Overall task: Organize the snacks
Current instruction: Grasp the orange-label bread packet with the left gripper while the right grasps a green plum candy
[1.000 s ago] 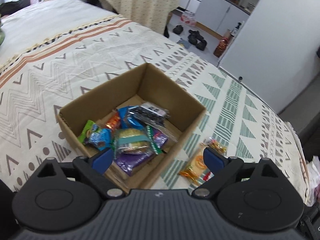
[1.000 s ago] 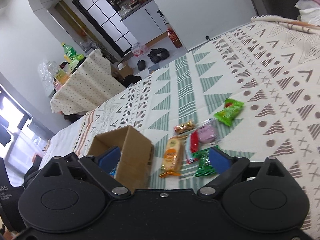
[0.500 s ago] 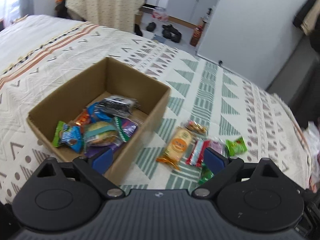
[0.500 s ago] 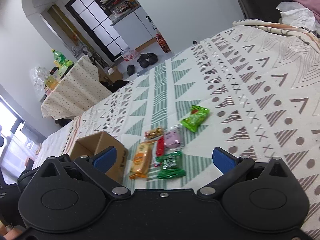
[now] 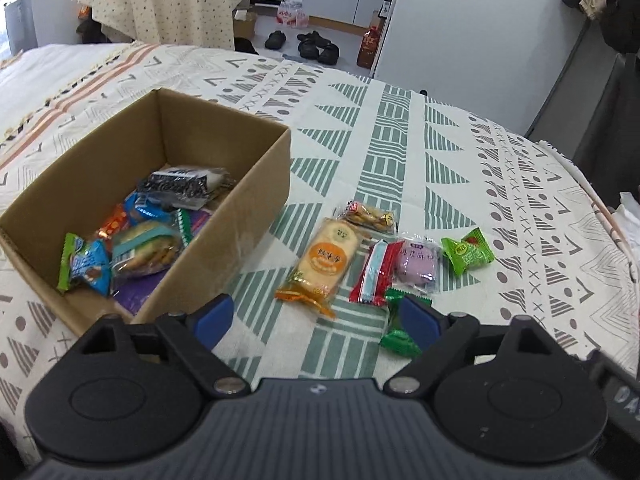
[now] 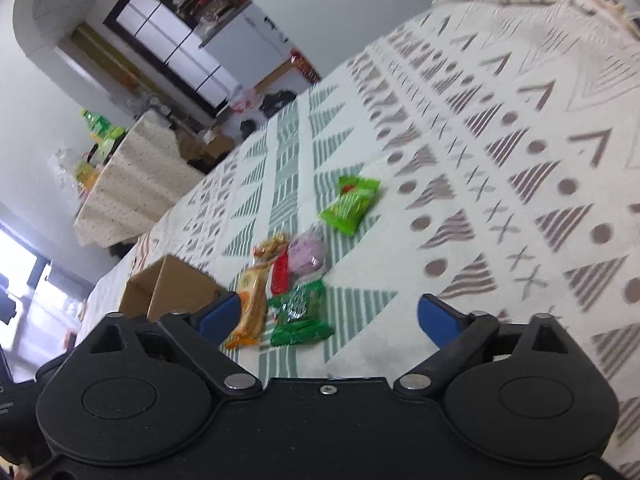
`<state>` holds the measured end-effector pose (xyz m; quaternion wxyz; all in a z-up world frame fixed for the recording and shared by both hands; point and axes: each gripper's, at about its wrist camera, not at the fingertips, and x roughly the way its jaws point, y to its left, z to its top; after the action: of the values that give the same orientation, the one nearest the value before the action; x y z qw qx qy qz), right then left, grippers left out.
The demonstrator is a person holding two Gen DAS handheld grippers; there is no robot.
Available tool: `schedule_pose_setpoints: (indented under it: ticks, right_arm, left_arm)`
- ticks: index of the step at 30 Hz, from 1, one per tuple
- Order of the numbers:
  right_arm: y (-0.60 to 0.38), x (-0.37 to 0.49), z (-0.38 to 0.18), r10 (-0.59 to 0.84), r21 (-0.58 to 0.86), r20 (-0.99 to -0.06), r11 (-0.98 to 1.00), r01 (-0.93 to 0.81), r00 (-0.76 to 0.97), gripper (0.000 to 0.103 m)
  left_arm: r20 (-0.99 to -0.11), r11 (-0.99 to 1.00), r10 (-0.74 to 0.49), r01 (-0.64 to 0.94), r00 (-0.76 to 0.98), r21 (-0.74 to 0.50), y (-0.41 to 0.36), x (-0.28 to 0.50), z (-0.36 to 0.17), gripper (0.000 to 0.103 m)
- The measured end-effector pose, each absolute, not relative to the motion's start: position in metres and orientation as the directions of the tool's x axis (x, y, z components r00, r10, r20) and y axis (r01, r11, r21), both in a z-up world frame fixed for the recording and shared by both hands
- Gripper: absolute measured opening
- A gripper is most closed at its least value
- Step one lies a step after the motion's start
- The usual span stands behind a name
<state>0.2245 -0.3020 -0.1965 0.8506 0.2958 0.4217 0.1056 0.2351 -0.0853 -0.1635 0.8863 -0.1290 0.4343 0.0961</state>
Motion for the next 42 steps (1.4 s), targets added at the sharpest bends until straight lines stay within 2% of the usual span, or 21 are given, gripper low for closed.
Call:
schedule_pose_setpoints:
  ticks: [6,11,15,17,22,24,34,39,42]
  right_arm:
    - [-0.293,0.240,-0.209,0.464,0.599,-0.661,0.800,0.041,0.590,0.070]
    - [-0.281,0.252,-0.216,0.494,0.601,-0.664,0.799,0.008,0.561,0.065]
    - [-0.270,0.262,-0.221,0.513,0.600,-0.667,0.800,-0.019,0.540,0.063]
    - [-0.266,0.266,-0.225,0.518,0.599,-0.671,0.800,-0.024,0.530,0.056]
    - [-0.263,0.274,-0.234,0.543,0.617,-0.677,0.787,-0.021,0.497,0.032]
    - [-0.263,0.272,-0.232,0.543,0.610,-0.677,0.792,-0.034,0.497,0.027]
    - [-0.278,0.266,-0.227,0.505,0.584,-0.701,0.812,-0.002,0.503,0.025]
    - [-0.287,0.267,-0.229,0.503,0.593,-0.701,0.805,0.023,0.506,0.025]
    - [-0.287,0.267,-0.229,0.502,0.591,-0.702,0.807,0.019,0.505,0.032]
  left_arm:
    - [-0.799,0.940,0.073,-0.309,0.597,-0.144,-0.086,0.245,-0.173,0.068]
    - [-0.800,0.924,0.078,-0.345,0.594,-0.166,-0.079,0.251,-0.179,0.058]
    - [-0.800,0.921,0.063,-0.344,0.596,-0.184,-0.079,0.256,-0.184,0.057]
    - [-0.802,0.920,0.064,-0.347,0.594,-0.183,-0.080,0.257,-0.188,0.056]
    - [-0.811,0.924,0.069,-0.343,0.582,-0.168,-0.083,0.266,-0.199,0.056]
    - [-0.805,0.930,0.087,-0.336,0.587,-0.145,-0.086,0.270,-0.201,0.056]
    - [-0.798,0.936,0.156,-0.344,0.582,-0.068,-0.090,0.279,-0.213,0.056]
    - [-0.810,0.938,0.153,-0.341,0.566,-0.061,-0.090,0.286,-0.220,0.056]
    - [-0.816,0.939,0.141,-0.337,0.560,-0.069,-0.089,0.287,-0.222,0.054]
